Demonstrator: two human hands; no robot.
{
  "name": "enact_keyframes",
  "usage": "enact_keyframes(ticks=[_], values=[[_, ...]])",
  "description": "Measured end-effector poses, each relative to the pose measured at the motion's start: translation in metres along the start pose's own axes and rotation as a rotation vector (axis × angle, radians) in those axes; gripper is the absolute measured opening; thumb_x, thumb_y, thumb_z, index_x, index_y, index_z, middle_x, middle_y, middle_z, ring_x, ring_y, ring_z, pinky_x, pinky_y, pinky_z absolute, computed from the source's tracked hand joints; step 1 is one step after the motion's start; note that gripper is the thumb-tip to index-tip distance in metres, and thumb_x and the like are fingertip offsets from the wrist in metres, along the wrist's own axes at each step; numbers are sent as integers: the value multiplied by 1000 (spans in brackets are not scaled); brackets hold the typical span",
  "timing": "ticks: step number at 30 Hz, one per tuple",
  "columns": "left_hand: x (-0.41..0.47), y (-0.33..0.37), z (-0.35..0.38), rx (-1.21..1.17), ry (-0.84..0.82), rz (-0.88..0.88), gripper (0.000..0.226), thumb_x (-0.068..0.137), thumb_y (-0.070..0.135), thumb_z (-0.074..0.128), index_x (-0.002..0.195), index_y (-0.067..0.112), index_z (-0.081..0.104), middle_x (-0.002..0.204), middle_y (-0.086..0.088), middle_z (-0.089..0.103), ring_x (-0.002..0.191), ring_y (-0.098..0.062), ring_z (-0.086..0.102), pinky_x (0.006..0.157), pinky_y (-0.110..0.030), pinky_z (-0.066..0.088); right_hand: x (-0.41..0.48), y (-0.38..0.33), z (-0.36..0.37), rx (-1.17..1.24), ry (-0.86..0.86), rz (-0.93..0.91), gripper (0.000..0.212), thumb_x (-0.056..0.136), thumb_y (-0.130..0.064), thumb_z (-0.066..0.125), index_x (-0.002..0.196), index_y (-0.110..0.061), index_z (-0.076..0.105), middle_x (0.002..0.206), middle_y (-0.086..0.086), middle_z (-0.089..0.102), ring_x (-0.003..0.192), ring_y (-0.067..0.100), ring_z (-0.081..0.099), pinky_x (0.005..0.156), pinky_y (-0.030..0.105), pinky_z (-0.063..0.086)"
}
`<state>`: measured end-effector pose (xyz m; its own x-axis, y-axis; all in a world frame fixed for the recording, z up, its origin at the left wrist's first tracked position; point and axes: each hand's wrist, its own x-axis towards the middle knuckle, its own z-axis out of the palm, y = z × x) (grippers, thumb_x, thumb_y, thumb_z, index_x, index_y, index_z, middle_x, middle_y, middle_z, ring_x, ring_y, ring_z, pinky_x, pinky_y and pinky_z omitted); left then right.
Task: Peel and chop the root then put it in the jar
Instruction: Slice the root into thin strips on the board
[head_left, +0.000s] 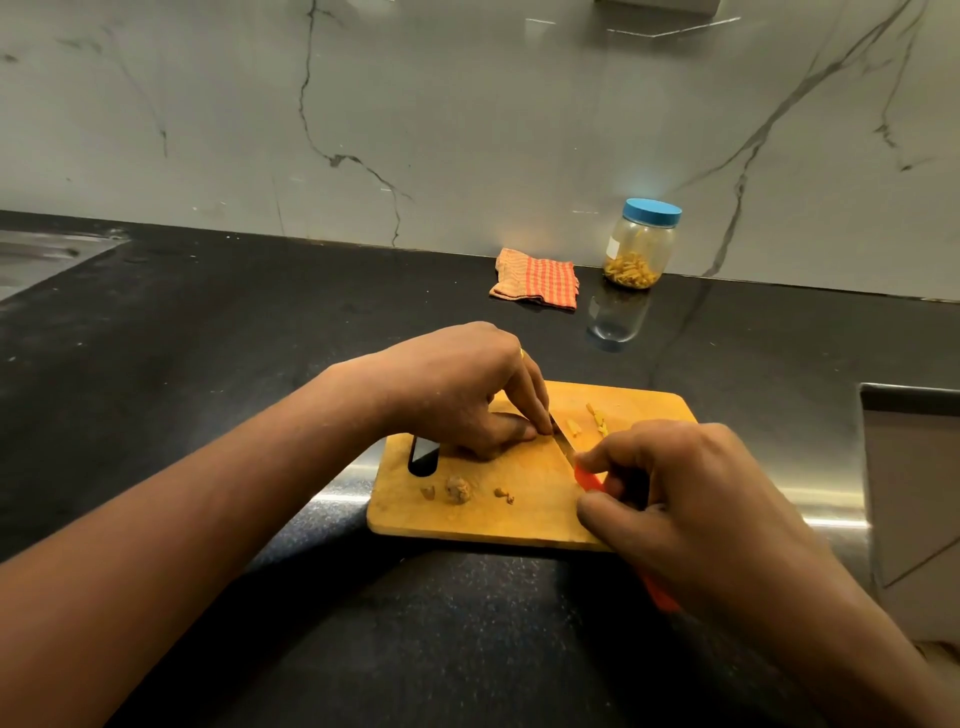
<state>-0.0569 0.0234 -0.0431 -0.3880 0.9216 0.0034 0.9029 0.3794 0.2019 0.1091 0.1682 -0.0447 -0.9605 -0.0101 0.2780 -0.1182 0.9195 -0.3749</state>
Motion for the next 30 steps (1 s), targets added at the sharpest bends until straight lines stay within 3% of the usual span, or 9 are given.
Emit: enact_keyframes(ticks=[5,11,16,21,24,30], values=[[-1,1,-1,-24,10,-16,25,92,34,64,115,35,71,119,24,64,106,-2,54,85,-12,33,-16,1,-14,80,-38,28,26,71,-37,65,94,-30,74,65,-18,59,82,-9,56,57,2,40],[-4,4,-2,-67,6,-43,23,91,34,64,113,33,72,116,24,66,107,-5,57,95,-27,45,-23,1,-21,120,-28,53,22,71,-31,70,92,-29,75,64,-18,63,78,-9,59,56,2,41],[-6,4,-6,-154,28,-78,22,91,29,65,112,28,74,113,17,68,106,-9,60,91,-26,50,-22,0,-19,113,-4,52,26,68,-33,68,92,-27,76,61,-17,63,74,-9,60,54,0,39],[-11,-2,-13,-223,69,-111,19,89,30,68,105,23,75,107,11,71,102,-7,64,97,-30,52,-21,-3,-12,133,1,65,28,67,-38,65,91,-29,76,60,-16,64,72,-5,61,54,3,41],[-13,-4,-18,-249,58,-129,17,88,33,69,100,23,76,102,12,72,99,-6,65,96,-32,53,-21,-5,-7,163,16,88,26,66,-38,64,88,-31,75,69,-20,66,66,2,62,51,8,42],[-18,-6,-23,-258,-69,-168,26,78,46,75,98,29,77,106,17,68,102,-2,60,87,-18,46,-26,-4,-5,241,-16,132,18,68,-36,67,83,-32,75,69,-17,68,57,6,61,48,13,43]])
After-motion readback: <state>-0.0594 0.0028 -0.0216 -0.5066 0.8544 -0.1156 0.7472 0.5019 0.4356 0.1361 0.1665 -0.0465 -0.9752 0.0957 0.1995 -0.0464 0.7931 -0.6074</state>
